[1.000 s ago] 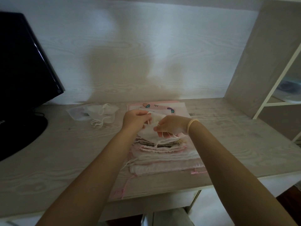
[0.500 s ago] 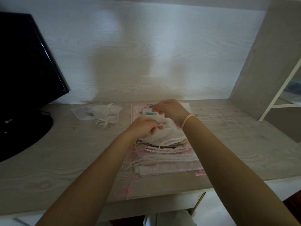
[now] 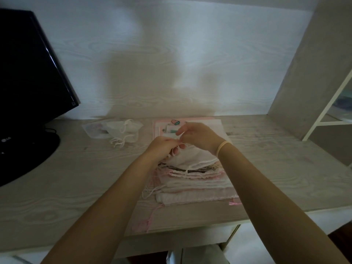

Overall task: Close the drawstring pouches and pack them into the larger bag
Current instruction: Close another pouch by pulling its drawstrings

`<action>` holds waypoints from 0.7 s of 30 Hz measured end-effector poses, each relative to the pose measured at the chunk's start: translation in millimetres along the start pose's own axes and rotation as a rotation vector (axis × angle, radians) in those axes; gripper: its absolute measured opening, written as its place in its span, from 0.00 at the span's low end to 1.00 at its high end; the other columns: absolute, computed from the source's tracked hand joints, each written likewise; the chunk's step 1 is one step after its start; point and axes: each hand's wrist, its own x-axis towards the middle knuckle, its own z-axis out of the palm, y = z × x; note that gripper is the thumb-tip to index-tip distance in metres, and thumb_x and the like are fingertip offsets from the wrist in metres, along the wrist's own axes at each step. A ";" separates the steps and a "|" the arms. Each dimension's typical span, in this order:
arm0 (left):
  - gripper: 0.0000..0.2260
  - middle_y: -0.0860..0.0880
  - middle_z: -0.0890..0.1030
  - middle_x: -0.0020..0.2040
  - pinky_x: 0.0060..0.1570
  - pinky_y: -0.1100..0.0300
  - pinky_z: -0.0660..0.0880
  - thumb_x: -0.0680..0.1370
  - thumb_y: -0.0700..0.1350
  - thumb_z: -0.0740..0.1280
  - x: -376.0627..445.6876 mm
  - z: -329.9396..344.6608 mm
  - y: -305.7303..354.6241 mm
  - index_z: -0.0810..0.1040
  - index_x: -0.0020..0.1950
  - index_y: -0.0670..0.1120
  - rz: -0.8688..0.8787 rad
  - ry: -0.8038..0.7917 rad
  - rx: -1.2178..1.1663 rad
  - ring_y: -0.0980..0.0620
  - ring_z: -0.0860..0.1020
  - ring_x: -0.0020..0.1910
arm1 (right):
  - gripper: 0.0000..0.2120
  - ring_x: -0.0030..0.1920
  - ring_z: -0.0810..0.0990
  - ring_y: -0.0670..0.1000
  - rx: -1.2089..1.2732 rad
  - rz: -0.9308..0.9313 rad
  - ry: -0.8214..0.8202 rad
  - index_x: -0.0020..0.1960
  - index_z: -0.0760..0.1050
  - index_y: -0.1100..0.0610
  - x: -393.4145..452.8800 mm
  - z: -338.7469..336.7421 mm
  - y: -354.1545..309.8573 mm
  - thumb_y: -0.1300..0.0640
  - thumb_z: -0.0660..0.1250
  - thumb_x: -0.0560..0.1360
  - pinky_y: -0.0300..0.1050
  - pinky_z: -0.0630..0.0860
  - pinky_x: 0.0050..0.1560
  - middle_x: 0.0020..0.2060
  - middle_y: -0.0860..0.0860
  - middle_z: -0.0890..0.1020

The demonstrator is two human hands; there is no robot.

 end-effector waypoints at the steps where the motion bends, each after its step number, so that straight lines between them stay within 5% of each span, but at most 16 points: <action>1: 0.11 0.54 0.76 0.30 0.30 0.62 0.63 0.77 0.49 0.67 -0.2 0.2 0.1 0.86 0.45 0.44 -0.005 0.005 0.002 0.54 0.71 0.33 | 0.10 0.49 0.82 0.49 -0.036 -0.002 -0.043 0.55 0.79 0.55 -0.3 0.4 0.2 0.61 0.68 0.74 0.39 0.77 0.52 0.45 0.52 0.84; 8: 0.15 0.50 0.79 0.32 0.27 0.63 0.62 0.80 0.47 0.66 3.5 -1.2 -4.9 0.81 0.36 0.43 0.025 0.069 0.062 0.54 0.66 0.26 | 0.15 0.48 0.80 0.50 -0.256 -0.044 -0.088 0.60 0.77 0.54 2.6 3.0 4.6 0.60 0.71 0.74 0.42 0.77 0.54 0.47 0.50 0.81; 13: 0.07 0.46 0.81 0.35 0.22 0.64 0.65 0.80 0.42 0.67 0.3 1.5 -1.1 0.82 0.46 0.40 -0.014 0.047 -0.086 0.54 0.69 0.23 | 0.12 0.48 0.79 0.49 -0.332 -0.047 -0.069 0.58 0.79 0.56 3.9 4.8 7.1 0.60 0.69 0.75 0.42 0.77 0.54 0.46 0.50 0.80; 21: 0.07 0.44 0.84 0.38 0.38 0.57 0.80 0.80 0.41 0.67 8.5 6.3 -2.2 0.83 0.51 0.39 0.085 0.132 -0.073 0.51 0.79 0.33 | 0.10 0.37 0.75 0.50 -0.366 -0.003 0.024 0.51 0.83 0.61 0.7 2.0 16.5 0.63 0.63 0.77 0.46 0.75 0.42 0.40 0.59 0.83</action>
